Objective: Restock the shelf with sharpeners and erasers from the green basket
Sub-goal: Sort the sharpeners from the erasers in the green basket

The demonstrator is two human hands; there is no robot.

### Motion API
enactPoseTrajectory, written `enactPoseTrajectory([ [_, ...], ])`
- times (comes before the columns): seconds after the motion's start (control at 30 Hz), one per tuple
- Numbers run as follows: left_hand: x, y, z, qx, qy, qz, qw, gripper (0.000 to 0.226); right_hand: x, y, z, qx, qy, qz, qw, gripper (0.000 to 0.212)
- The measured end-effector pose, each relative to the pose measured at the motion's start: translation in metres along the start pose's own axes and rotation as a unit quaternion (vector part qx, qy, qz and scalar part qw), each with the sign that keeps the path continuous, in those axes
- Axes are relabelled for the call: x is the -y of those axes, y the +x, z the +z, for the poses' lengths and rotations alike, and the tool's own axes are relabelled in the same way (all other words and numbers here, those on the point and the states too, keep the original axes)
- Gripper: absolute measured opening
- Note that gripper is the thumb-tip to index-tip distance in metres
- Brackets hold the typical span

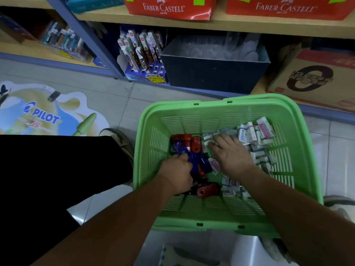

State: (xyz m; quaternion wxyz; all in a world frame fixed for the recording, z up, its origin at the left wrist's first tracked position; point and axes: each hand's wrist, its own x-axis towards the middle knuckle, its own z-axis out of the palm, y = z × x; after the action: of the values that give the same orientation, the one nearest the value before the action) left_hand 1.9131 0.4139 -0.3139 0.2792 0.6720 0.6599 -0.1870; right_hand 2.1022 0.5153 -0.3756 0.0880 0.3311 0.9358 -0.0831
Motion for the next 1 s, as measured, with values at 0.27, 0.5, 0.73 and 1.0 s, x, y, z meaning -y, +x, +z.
enactPoseTrajectory([
  [0.27, 0.008, 0.062, -0.010, -0.108, -0.039, 0.056, 0.992, 0.046, 0.001, -0.008, -0.016, 0.007, -0.079, 0.030, 0.996, 0.054],
  [0.5, 0.020, 0.093, -0.001, -0.013, 0.025, 0.082, 0.996, 0.092, -0.021, 0.000, -0.020, -0.019, -0.045, 0.000, 0.999, 0.032],
  [0.73, 0.016, 0.052, 0.015, -0.002, 0.063, 0.054, 0.997, 0.057, -0.017, 0.005, -0.020, 0.018, -0.049, 0.029, 0.998, 0.026],
  [1.0, -0.003, 0.022, 0.028, -0.068, 0.065, 0.003, 0.996, 0.055, -0.013, 0.007, -0.026, 0.064, -0.050, 0.053, 0.995, 0.046],
])
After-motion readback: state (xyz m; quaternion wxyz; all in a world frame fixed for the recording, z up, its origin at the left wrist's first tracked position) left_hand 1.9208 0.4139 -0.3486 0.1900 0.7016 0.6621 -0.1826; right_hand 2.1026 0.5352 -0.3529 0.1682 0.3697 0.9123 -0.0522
